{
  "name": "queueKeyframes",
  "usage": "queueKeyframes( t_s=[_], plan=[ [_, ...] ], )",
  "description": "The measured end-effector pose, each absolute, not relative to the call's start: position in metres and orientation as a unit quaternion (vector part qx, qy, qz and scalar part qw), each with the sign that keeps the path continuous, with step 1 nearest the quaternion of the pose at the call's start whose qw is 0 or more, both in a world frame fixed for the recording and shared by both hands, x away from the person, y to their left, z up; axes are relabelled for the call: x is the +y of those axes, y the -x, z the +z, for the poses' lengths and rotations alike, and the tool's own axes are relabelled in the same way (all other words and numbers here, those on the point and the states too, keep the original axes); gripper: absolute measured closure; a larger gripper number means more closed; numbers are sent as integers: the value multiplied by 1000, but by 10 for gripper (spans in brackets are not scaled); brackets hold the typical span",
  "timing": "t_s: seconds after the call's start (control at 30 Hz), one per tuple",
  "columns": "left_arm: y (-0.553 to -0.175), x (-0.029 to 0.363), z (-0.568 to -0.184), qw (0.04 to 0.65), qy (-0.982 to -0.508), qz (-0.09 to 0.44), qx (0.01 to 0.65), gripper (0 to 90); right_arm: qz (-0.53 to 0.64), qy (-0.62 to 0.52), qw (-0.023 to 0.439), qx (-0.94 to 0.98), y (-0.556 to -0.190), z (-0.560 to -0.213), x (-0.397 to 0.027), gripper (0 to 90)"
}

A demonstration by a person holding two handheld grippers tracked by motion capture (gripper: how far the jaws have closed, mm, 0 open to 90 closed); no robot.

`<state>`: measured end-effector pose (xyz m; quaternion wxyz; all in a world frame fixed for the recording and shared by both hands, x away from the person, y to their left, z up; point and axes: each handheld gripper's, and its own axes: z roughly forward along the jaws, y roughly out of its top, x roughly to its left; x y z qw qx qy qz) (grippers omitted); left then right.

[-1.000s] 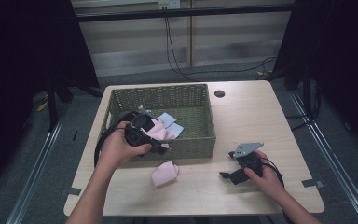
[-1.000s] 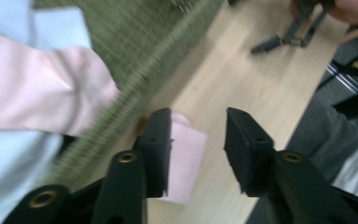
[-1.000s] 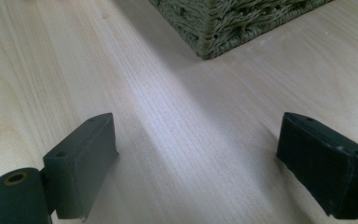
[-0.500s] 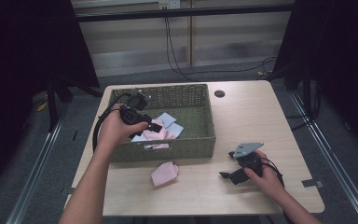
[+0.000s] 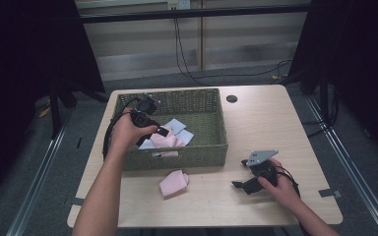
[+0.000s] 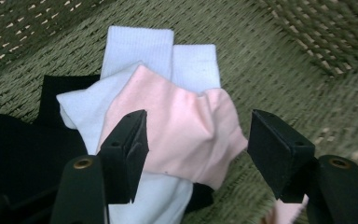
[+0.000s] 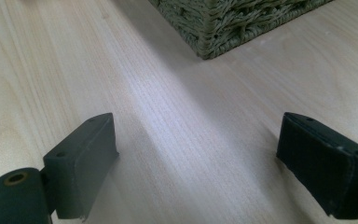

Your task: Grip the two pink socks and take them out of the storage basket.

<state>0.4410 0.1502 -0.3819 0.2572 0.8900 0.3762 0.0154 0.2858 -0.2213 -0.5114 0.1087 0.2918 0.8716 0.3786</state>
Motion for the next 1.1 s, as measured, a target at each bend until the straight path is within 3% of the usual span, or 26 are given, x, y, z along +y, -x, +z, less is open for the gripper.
queueKeyframes(
  t_s=[0.2, 0.53, 0.97, 1.1],
  plan=[
    [-450, 149, -396, 251, -893, 16, 372, 384, 379, -292, 109, 872, -286, -511, -221, 110],
    [-460, 147, -415, 225, -898, -2, 378, 529, 378, -294, 107, 872, -285, -511, -221, 110],
    [-468, 140, -440, 199, -917, 0, 347, 522, 378, -293, 107, 872, -286, -511, -221, 109],
    [-467, 137, -447, 193, -919, 1, 343, 607, 379, -292, 107, 872, -286, -511, -221, 110]
  ],
)
